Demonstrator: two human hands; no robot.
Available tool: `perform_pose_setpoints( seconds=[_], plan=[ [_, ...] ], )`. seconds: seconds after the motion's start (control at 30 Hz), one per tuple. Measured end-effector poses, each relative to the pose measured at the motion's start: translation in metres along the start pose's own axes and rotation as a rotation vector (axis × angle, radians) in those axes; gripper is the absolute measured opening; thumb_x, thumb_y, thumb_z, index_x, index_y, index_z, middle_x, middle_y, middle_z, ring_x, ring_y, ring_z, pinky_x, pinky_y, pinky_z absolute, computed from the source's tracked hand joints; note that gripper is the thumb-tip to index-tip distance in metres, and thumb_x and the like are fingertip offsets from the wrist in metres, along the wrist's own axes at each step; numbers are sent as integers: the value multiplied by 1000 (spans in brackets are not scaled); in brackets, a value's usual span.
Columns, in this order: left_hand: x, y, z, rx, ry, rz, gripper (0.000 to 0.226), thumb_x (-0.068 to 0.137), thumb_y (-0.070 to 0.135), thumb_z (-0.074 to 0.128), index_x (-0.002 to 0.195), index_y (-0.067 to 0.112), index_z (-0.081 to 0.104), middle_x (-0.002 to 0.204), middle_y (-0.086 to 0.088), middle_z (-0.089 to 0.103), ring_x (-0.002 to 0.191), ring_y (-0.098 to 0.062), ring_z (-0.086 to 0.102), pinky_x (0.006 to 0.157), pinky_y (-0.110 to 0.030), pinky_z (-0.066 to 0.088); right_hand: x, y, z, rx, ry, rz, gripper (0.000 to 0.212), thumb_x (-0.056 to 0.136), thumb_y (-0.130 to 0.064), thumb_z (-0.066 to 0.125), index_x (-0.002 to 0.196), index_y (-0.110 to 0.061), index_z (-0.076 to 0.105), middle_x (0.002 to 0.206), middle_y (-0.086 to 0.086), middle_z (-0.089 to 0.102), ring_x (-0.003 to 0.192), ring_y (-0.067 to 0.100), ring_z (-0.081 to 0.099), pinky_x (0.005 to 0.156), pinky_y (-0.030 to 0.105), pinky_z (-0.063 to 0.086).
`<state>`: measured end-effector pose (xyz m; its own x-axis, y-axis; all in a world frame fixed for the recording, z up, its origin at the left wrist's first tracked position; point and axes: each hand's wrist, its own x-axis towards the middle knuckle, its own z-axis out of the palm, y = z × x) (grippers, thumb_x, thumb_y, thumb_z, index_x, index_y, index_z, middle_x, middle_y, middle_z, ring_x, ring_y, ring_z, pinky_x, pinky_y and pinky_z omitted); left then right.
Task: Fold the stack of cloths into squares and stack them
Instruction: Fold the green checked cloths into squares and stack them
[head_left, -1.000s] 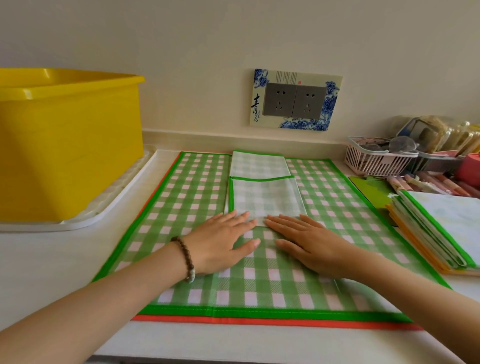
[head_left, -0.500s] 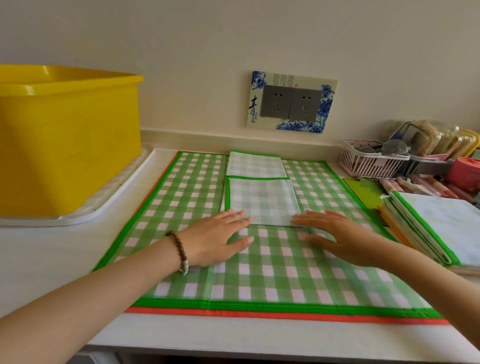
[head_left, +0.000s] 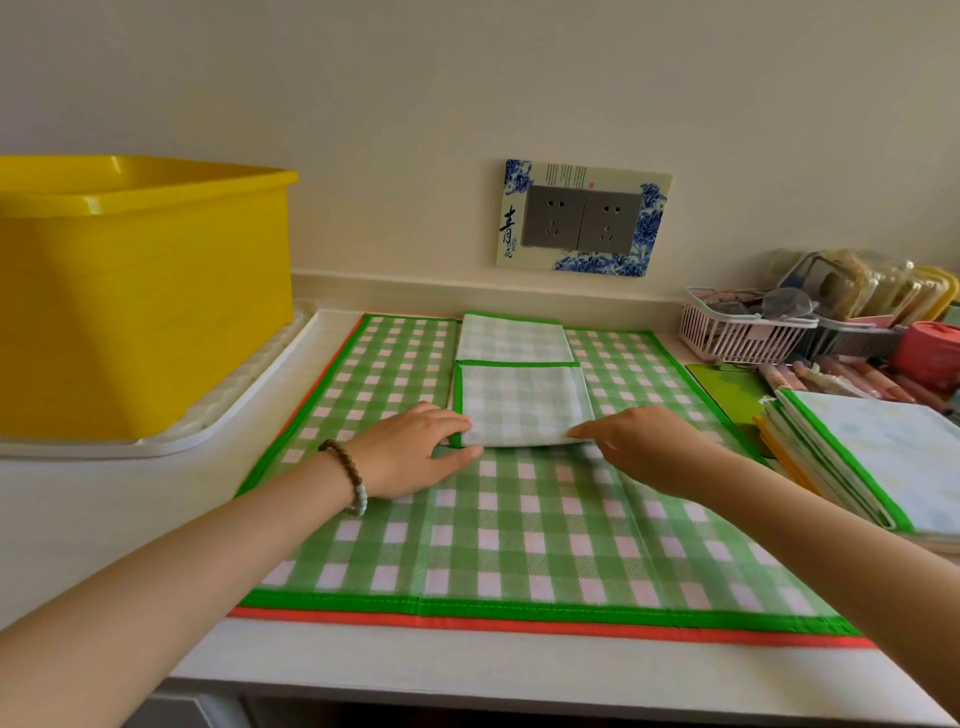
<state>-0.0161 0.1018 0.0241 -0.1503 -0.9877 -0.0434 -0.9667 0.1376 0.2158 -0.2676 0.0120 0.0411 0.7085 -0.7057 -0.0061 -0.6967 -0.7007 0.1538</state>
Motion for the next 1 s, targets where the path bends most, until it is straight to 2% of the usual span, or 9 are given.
perform_pose_setpoints(
  seconds=[0.2, 0.33, 0.43, 0.53, 0.63, 0.73, 0.83, 0.9, 1.0],
  plan=[
    [-5, -2, 5, 5, -11, 87, 61, 93, 56, 35, 148, 33, 22, 155, 18, 14, 143, -1, 6, 114, -24, 9, -28, 7, 13, 89, 168, -118, 42, 100, -18, 41, 138, -34, 42, 136, -11, 53, 118, 11, 57, 96, 23, 44],
    [-7, -4, 7, 12, -5, 159, 62, 96, 30, 48, 148, 35, 15, 155, 18, 10, 142, 2, 3, 114, -20, 4, -57, 6, 19, 218, 373, -282, 32, 94, -23, 52, 124, -25, 60, 111, -7, 69, 93, 9, 69, 78, 16, 50],
    [-8, -7, 8, 88, -1, 210, 68, 95, 14, 51, 148, 34, 14, 153, 20, 10, 137, 7, 4, 114, -16, 0, -73, 2, 22, 312, 410, -325, 35, 96, -34, 40, 123, -23, 60, 110, -12, 68, 92, 4, 68, 80, 14, 52],
    [-13, -8, 9, 68, 27, 222, 65, 94, 7, 50, 146, 35, 22, 151, 23, 19, 140, 4, 14, 113, -11, 1, -76, 1, 23, 309, 472, -334, 36, 96, -38, 42, 126, -24, 57, 116, -17, 62, 98, 0, 64, 85, 14, 51],
    [-21, -4, 9, 47, 59, 244, 61, 94, 11, 52, 144, 36, 27, 148, 26, 23, 137, 7, 18, 104, -3, 1, -69, 6, 24, 301, 404, -278, 46, 90, -41, 54, 135, -40, 44, 134, -22, 50, 118, -6, 51, 99, 13, 41],
    [-35, 5, 9, 83, 23, 287, 63, 94, 14, 51, 144, 40, 22, 147, 28, 18, 131, 14, 12, 104, -3, -1, -57, 11, 24, 330, 201, -226, 84, 81, -16, 69, 136, -58, 21, 146, -32, 22, 136, -14, 17, 110, 9, 17],
    [-46, 8, 12, 189, 67, 392, 75, 87, -1, 55, 145, 35, 24, 150, 19, 24, 138, 1, 24, 111, -14, 8, -46, 8, 26, 305, 24, -226, 90, 82, 6, 46, 137, -55, 8, 149, -32, 0, 139, -12, -8, 116, 16, -1],
    [-49, 5, 14, 232, 83, 417, 79, 81, -8, 51, 145, 31, 27, 151, 10, 31, 138, -10, 31, 114, -27, 11, -41, 6, 27, 346, -11, -272, 78, 90, -10, 48, 140, -54, 8, 151, -31, -2, 138, -12, -12, 116, 17, -7],
    [-46, 3, 15, 223, 83, 387, 80, 81, -2, 35, 147, 39, 13, 155, 13, 13, 143, -7, 10, 116, -28, -5, -39, 7, 32, 368, -42, -337, 66, 89, -51, 50, 142, -54, 9, 152, -31, 0, 139, -11, -9, 116, 21, -6]
  ],
)
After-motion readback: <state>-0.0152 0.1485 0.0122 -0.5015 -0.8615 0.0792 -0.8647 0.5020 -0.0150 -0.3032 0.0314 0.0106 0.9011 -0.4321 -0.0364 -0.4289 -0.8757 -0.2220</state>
